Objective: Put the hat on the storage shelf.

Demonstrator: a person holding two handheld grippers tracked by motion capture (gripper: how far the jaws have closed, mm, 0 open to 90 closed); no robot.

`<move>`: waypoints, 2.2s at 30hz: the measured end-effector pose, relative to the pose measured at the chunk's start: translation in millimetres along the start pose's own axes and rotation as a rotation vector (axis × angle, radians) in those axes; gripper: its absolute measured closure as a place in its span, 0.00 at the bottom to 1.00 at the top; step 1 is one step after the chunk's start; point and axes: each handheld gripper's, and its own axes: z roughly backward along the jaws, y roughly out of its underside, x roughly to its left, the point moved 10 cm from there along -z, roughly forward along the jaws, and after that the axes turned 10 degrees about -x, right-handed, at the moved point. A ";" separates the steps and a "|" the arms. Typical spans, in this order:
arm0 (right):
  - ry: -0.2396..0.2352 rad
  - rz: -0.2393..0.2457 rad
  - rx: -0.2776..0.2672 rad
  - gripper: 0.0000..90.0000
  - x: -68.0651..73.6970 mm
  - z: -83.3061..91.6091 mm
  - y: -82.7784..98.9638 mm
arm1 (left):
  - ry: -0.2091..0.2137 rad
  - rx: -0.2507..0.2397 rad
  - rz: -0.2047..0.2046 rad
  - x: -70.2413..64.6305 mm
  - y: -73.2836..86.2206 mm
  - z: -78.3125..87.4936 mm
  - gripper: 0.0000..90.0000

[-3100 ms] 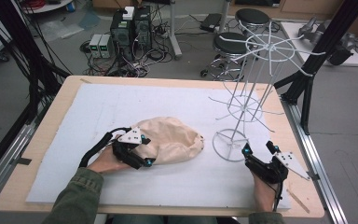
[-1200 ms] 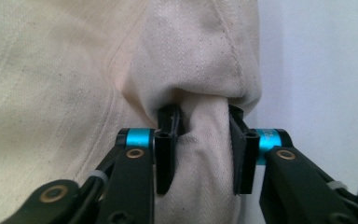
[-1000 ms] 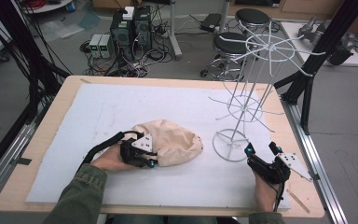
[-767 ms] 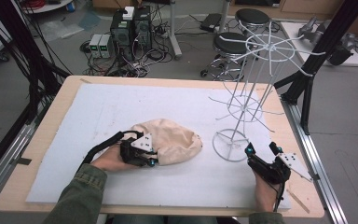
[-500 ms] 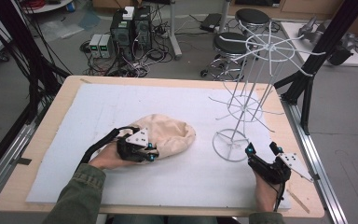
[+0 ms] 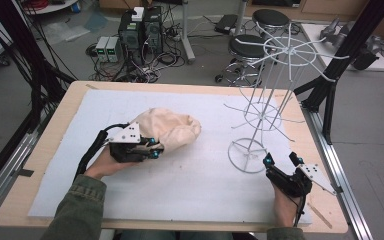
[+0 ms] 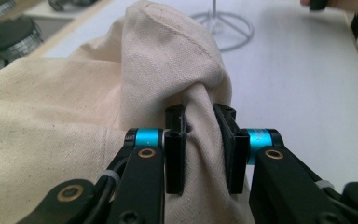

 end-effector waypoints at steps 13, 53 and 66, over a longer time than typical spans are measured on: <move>0.005 -0.006 -0.001 0.12 -0.2 0.2 -0.1 | -0.053 -0.253 -0.003 4.4 -47.1 26.9 0.83; 0.007 0.006 -0.005 0.12 -0.1 -0.4 -0.2 | -0.051 -0.788 -0.101 -6.5 -186.3 58.2 0.83; 0.009 0.001 -0.003 0.12 -1.0 0.8 -0.6 | 0.003 -0.843 -0.113 -4.2 -224.5 54.8 0.83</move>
